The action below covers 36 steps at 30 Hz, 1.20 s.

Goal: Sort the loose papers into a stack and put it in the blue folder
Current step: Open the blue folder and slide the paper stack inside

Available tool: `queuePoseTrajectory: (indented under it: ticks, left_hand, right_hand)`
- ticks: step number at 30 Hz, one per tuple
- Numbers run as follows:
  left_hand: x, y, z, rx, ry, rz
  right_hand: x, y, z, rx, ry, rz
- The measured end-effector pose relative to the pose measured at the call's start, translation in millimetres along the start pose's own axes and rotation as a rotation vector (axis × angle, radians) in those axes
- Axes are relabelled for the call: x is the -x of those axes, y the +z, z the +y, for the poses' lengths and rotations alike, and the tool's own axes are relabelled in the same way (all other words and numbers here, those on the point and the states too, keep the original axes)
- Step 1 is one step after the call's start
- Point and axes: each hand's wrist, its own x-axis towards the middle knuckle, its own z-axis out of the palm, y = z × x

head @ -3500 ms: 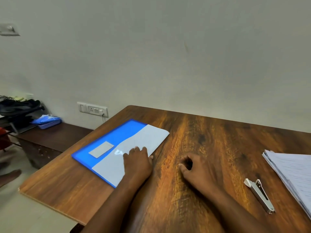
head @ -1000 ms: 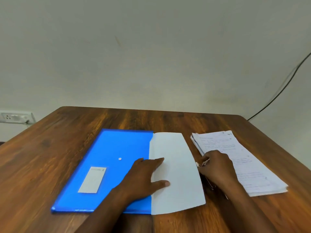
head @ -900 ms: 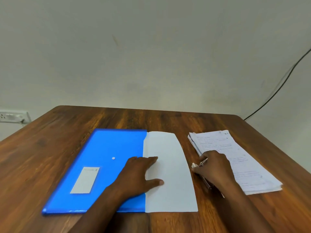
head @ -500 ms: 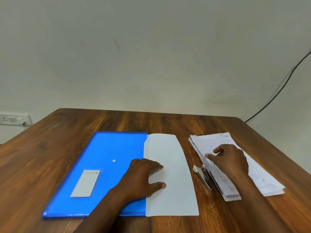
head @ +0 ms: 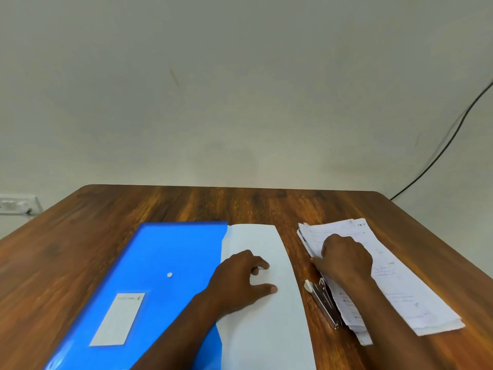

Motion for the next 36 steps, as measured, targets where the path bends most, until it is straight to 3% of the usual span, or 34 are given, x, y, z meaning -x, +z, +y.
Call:
queuePoseTrajectory:
  ticks: [3, 14, 21, 31, 36]
  left_hand:
    - [2.0, 7.1, -5.7, 0.010, 0.022, 0.072]
    - [4.3, 4.6, -8.3, 0.143, -0.007, 0.111]
    - [-8.1, 3.3, 11.3, 0.218, -0.036, 0.057]
    - [-75.6, 39.3, 70.9, 0.424, -0.175, 0.073]
    - [-114.4, 60.5, 74.0, 0.287, -0.263, 0.138]
  right_hand:
    - [6.5, 3.3, -2.6, 0.005, -0.011, 0.033]
    - [9.6, 2.9, 7.7, -0.144, 0.017, 0.045]
    - [-23.6, -6.2, 38.3, -0.410, 0.091, -0.106]
    - [-60.0, 8.7, 103.5, -0.273, 0.239, -0.025]
    - [-65.9, 22.2, 110.4, -0.299, 0.244, -0.020]
